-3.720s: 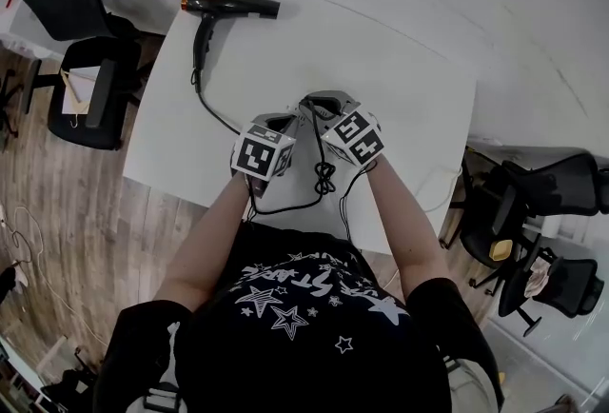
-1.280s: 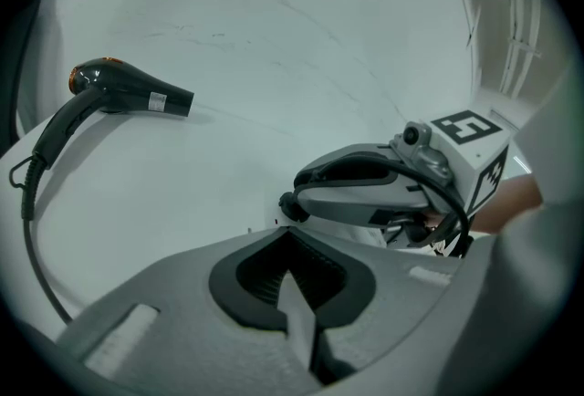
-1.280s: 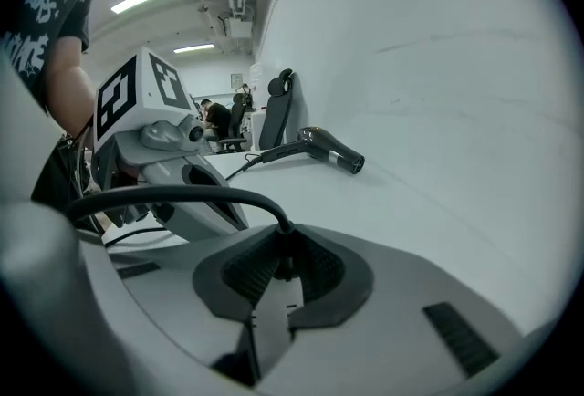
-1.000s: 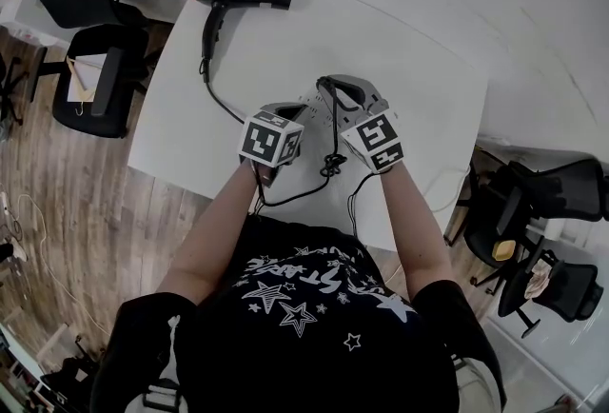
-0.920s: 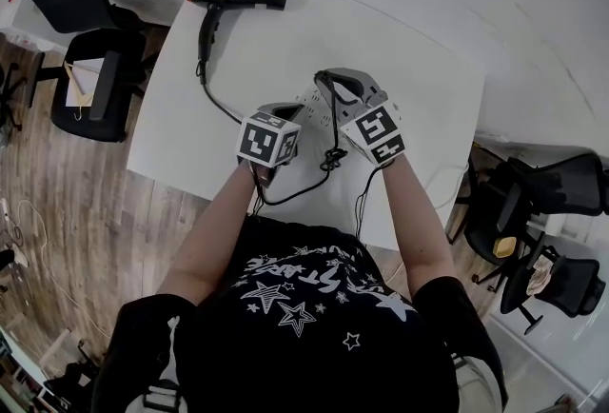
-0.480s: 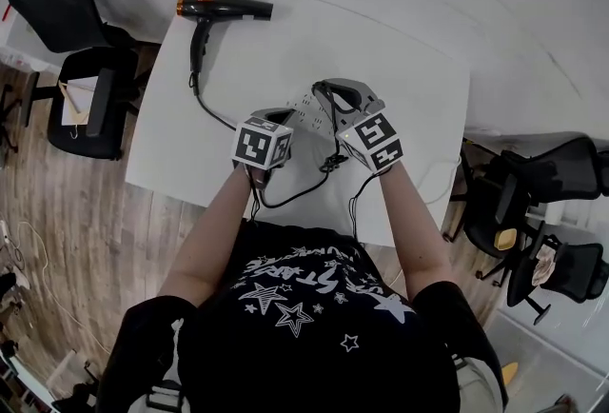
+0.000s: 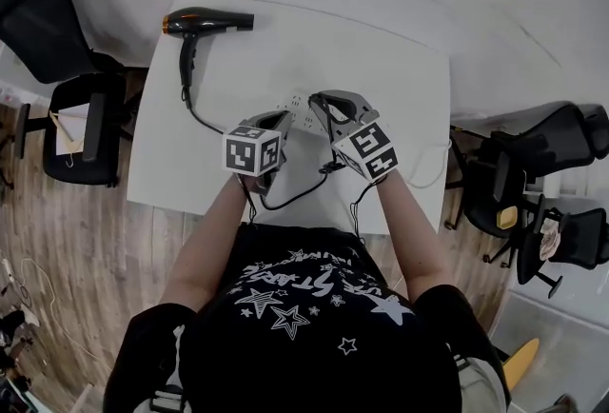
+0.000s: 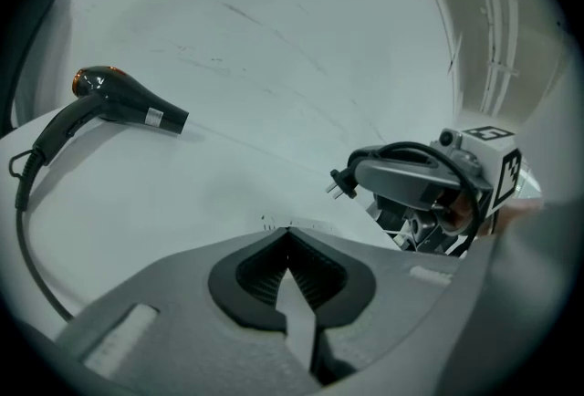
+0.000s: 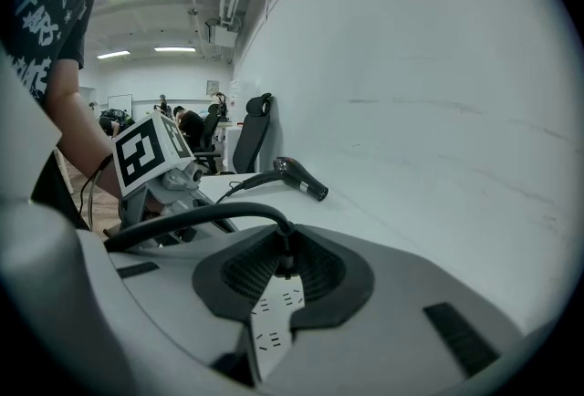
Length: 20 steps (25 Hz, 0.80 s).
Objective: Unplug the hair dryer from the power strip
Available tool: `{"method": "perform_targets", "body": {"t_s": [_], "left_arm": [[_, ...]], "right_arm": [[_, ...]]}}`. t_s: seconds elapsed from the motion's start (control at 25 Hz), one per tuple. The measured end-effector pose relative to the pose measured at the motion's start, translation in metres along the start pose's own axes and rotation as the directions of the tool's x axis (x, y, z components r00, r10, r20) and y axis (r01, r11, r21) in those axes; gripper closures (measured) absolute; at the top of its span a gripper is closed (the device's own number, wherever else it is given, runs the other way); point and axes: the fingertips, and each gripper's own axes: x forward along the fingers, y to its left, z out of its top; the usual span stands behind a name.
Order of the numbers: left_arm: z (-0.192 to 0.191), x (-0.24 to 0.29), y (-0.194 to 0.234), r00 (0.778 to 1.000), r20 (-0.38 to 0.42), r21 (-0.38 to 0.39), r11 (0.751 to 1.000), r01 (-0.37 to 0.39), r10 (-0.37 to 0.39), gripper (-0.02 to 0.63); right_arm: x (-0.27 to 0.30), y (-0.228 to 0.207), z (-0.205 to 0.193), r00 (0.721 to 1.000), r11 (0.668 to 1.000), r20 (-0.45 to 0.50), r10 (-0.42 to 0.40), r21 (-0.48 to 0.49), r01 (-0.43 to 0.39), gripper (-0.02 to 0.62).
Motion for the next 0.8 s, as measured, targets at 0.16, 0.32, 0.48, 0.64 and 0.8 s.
{"method": "perform_targets", "body": {"t_s": [0.16, 0.32, 0.48, 0.64, 0.8], "left_arm": [[-0.004, -0.012, -0.006, 0.999, -0.009, 0.016, 0.999, 0.033, -0.033, 0.598], [-0.023, -0.023, -0.006, 0.997, -0.062, 0.07, 0.996, 0.05, -0.046, 0.598], [-0.033, -0.027, -0.011, 0.992, -0.08, 0.092, 0.99, 0.103, -0.096, 0.598], [-0.031, -0.034, -0.022, 0.986, -0.067, 0.121, 0.98, 0.16, -0.153, 0.598], [-0.032, -0.052, -0.035, 0.983, -0.036, 0.129, 0.975, 0.181, -0.178, 0.598]], "right_arm": [[-0.008, 0.007, 0.002, 0.999, 0.999, -0.007, -0.039, 0.005, 0.039, 0.535], [-0.018, 0.018, -0.001, 0.995, 0.994, -0.017, -0.101, 0.048, 0.102, 0.535], [-0.037, 0.023, -0.012, 0.984, 0.975, -0.021, -0.176, 0.133, 0.178, 0.535], [-0.06, 0.026, -0.032, 0.97, 0.944, -0.05, -0.239, 0.221, 0.244, 0.535], [-0.081, 0.03, -0.047, 0.958, 0.929, -0.074, -0.276, 0.233, 0.286, 0.535]]}}
